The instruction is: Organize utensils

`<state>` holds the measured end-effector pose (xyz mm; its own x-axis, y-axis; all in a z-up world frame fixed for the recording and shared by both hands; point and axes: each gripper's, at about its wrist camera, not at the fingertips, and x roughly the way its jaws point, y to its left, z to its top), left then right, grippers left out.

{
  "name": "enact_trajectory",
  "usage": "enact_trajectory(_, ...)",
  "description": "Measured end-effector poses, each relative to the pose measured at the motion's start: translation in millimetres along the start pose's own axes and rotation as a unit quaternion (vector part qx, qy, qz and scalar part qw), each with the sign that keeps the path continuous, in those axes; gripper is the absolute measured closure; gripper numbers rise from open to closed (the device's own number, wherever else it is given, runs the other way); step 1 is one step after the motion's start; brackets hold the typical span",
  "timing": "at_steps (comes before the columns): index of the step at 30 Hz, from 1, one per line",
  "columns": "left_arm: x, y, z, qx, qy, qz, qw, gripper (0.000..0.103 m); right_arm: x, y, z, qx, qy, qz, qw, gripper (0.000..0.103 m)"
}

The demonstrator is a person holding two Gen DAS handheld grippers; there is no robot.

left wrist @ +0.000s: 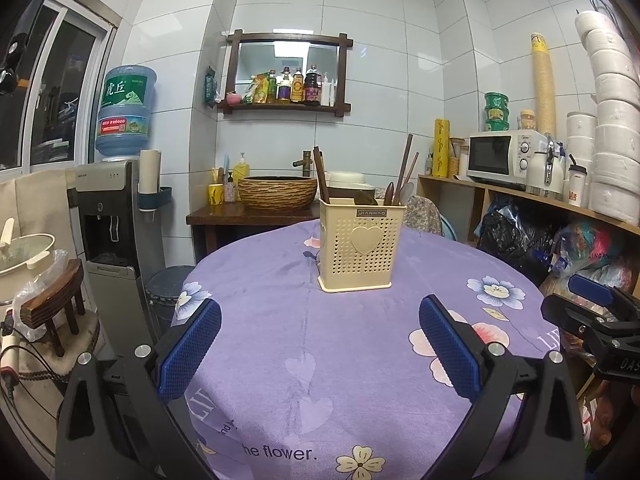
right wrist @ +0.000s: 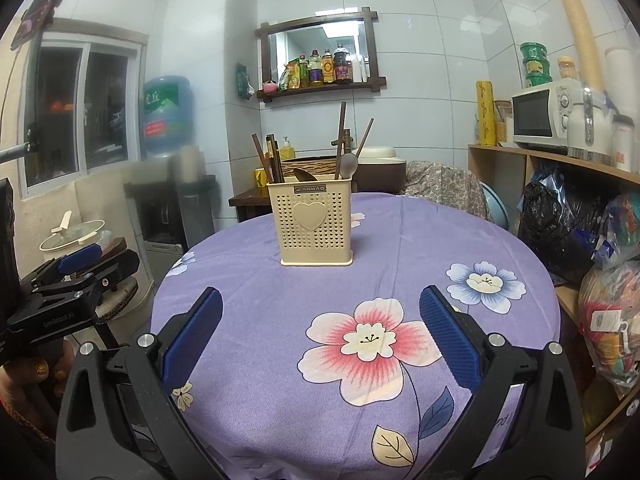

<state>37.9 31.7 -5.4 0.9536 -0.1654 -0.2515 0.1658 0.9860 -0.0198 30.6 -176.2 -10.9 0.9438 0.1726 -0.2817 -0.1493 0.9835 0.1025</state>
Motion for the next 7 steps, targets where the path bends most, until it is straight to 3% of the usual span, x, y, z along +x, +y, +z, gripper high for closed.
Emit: enact_trajectory(7,0.3,-2.0,-0.4,0.003,0.003,-0.001,1.0,0.005,1.1,-1.2,-0.9,0.001,0.002,0.0,1.0,0.005)
